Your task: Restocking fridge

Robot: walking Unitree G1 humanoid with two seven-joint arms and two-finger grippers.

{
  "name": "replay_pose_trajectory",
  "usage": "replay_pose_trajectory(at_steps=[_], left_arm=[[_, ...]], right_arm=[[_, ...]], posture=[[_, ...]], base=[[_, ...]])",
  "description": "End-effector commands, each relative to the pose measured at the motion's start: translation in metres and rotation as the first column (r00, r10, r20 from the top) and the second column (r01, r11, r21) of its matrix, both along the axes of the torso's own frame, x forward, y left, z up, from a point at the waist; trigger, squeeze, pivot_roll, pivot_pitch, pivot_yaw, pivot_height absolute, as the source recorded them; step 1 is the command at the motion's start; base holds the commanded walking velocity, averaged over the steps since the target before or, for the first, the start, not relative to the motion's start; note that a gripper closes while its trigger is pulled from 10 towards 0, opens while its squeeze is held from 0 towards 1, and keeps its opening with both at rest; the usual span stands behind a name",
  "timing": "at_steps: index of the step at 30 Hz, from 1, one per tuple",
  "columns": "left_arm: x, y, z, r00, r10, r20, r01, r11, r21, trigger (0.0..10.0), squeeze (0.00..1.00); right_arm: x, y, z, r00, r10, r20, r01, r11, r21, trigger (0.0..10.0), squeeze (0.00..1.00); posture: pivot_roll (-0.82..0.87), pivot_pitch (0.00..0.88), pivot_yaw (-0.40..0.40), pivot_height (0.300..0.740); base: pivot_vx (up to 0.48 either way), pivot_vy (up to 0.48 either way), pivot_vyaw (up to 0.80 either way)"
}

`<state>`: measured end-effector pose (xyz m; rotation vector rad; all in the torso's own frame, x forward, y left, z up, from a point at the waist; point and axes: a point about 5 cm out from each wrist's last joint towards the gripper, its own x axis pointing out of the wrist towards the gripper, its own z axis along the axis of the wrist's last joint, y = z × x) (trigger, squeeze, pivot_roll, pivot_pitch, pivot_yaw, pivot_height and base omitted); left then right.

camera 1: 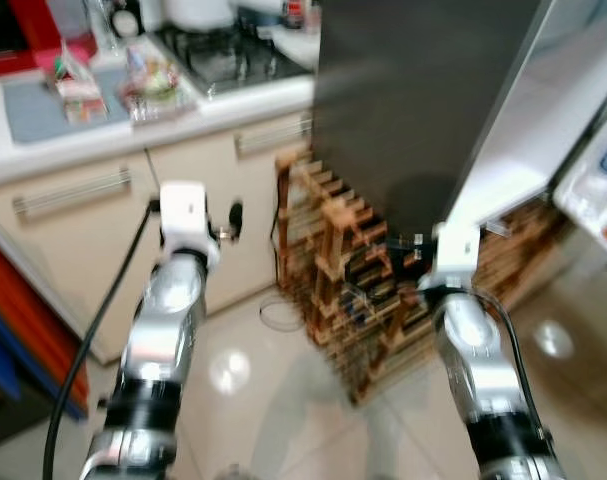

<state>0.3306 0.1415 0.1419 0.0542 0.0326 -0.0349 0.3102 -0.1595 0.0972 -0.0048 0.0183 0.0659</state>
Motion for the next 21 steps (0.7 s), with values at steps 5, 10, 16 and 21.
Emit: replay_pose_trajectory(at_steps=[5, 10, 16, 21], left_arm=[[-0.002, -0.028, 0.002, 0.994, -0.103, 0.023, 0.102, 0.995, 0.012, 10.0, 0.00], [-0.010, -0.036, 0.003, 0.987, -0.154, 0.046, 0.155, 0.987, -0.033, 10.0, 0.00], [-0.009, -0.034, 0.006, 0.990, -0.128, 0.067, 0.129, 0.991, -0.017, 10.0, 0.00], [-0.008, -0.032, 0.005, 0.990, -0.126, 0.063, 0.128, 0.992, -0.019, 10.0, 0.00]], right_arm=[[-0.002, -0.006, -0.004, 1.000, 0.010, -0.018, -0.010, 0.999, -0.038, 10.0, 0.00], [-0.002, -0.008, -0.004, 1.000, 0.016, -0.013, -0.016, 0.999, -0.048, 10.0, 0.00], [0.000, -0.009, -0.004, 1.000, 0.006, -0.005, -0.006, 0.998, -0.058, 10.0, 0.00], [0.000, -0.011, -0.004, 1.000, 0.000, -0.005, 0.000, 0.998, -0.058, 10.0, 0.00]], posture=[[-0.09, 0.000, -0.029, 0.740], [-0.08, 0.000, -0.036, 0.740], [-0.08, 0.000, -0.034, 0.740], [-0.08, 0.000, -0.028, 0.740]], base=[[0.053, -0.244, 0.22], [0.000, -0.088, 0.00], [0.000, -0.437, 0.37], [0.000, -0.422, 0.71]])
